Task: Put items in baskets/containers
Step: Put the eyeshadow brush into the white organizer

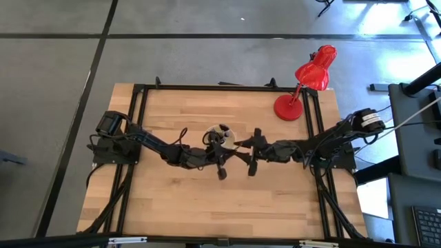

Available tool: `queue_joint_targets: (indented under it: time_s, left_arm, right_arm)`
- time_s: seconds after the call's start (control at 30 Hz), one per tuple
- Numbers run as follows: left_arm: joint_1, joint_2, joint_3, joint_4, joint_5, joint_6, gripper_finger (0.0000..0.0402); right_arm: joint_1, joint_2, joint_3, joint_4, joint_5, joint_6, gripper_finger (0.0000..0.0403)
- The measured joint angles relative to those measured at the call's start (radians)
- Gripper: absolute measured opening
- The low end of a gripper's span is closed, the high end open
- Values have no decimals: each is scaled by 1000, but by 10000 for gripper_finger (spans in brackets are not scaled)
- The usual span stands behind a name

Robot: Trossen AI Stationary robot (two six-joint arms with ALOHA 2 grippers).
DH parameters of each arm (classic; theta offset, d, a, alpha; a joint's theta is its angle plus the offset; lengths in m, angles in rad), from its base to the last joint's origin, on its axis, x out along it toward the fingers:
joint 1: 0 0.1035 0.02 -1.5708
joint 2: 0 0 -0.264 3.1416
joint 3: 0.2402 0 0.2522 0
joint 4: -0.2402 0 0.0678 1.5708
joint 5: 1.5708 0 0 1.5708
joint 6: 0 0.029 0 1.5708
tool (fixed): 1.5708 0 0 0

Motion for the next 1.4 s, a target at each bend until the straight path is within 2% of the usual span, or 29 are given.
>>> queue_joint_targets:
  time_s: [0.13, 0.27, 0.33, 0.5, 0.6, 0.77, 0.9, 1.03, 1.2, 1.3, 1.4]
  left_arm:
    - [-1, 0, 0, 0, 5, 0, 15]
    - [0, 0, 0, -4, 1, 0, 15]
    - [0, 0, 0, -11, 2, 3, 15]
    - [1, -3, 0, -40, -1, 0, 39]
    - [0, -64, 0, -183, 7, -2, 72]
    - [-1, -258, 0, -474, -3, -20, 123]
    - [-20, -388, 0, -621, -9, -38, 144]
    - [-54, -458, 0, -752, -92, -67, 147]
    - [-96, -473, 0, -847, -242, -109, 144]
    - [-113, -473, 0, -862, -270, -109, 144]
    - [-121, -473, 0, -869, -287, -109, 144]
  right_arm:
    - [0, 15, 0, 44, 3, -15, 140]
    - [0, 17, 0, 50, -6, -24, 47]
    - [0, 17, 0, 50, -25, -36, 21]
    - [0, 12, 9, 33, 3, -61, 28]
    - [-6, -4, 58, -28, 20, -106, 22]
    - [-42, -18, 215, -278, 33, -188, 22]
    - [-92, 0, 364, -530, 44, -206, 22]
    - [-143, 43, 441, -648, 30, -204, 22]
    - [-188, 113, 453, -655, -73, -154, 22]
    - [-193, 154, 453, -675, -93, -95, 46]
    - [-193, 163, 452, -685, -81, -74, 102]
